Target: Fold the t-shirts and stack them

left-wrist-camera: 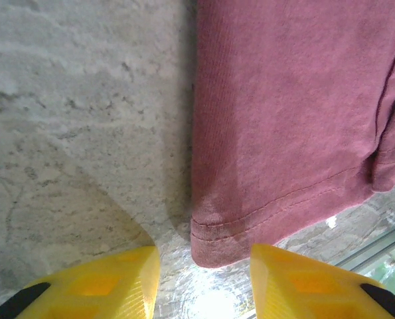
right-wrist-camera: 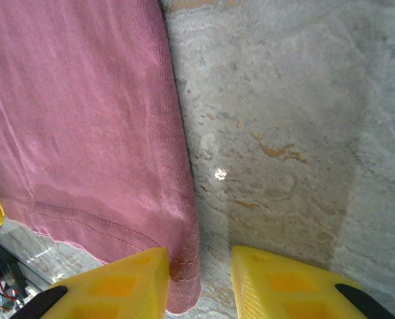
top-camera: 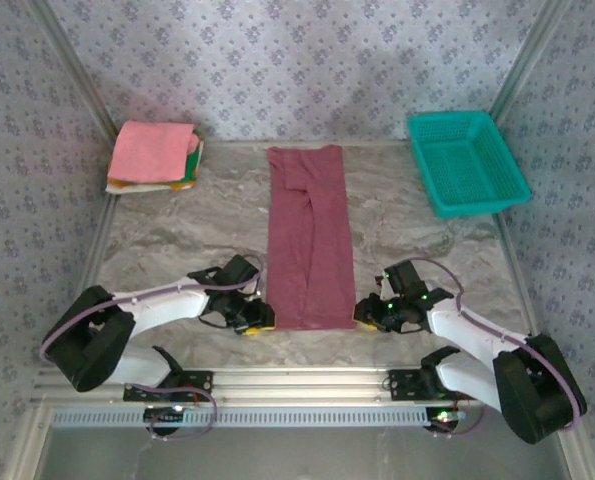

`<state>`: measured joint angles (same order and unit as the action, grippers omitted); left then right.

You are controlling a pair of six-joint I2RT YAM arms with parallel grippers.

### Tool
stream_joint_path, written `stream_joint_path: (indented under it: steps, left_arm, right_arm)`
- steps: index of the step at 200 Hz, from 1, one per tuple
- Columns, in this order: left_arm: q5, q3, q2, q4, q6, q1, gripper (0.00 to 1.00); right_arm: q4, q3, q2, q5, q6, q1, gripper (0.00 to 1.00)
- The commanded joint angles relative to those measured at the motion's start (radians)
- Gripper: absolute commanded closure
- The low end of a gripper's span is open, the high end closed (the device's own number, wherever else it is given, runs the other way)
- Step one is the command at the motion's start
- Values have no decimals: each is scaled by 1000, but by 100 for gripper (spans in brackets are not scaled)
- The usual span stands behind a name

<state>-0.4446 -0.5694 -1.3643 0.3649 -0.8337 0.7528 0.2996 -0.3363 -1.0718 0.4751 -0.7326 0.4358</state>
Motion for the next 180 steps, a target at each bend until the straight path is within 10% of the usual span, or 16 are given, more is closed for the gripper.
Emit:
stream_joint_path:
  steps: [1, 123, 180]
  left_arm:
    - [-18, -34, -26, -67, 4, 3, 60]
    - [10, -38, -47, -26, 25, 8, 63]
    - [19, -32, -54, -30, 36, 8, 85]
  right_arm:
    - [-17, 14, -8, -31, 21, -5, 67]
    - [2, 15, 26, -47, 18, -3, 67]
    - [-42, 5, 9, 11, -5, 11, 67]
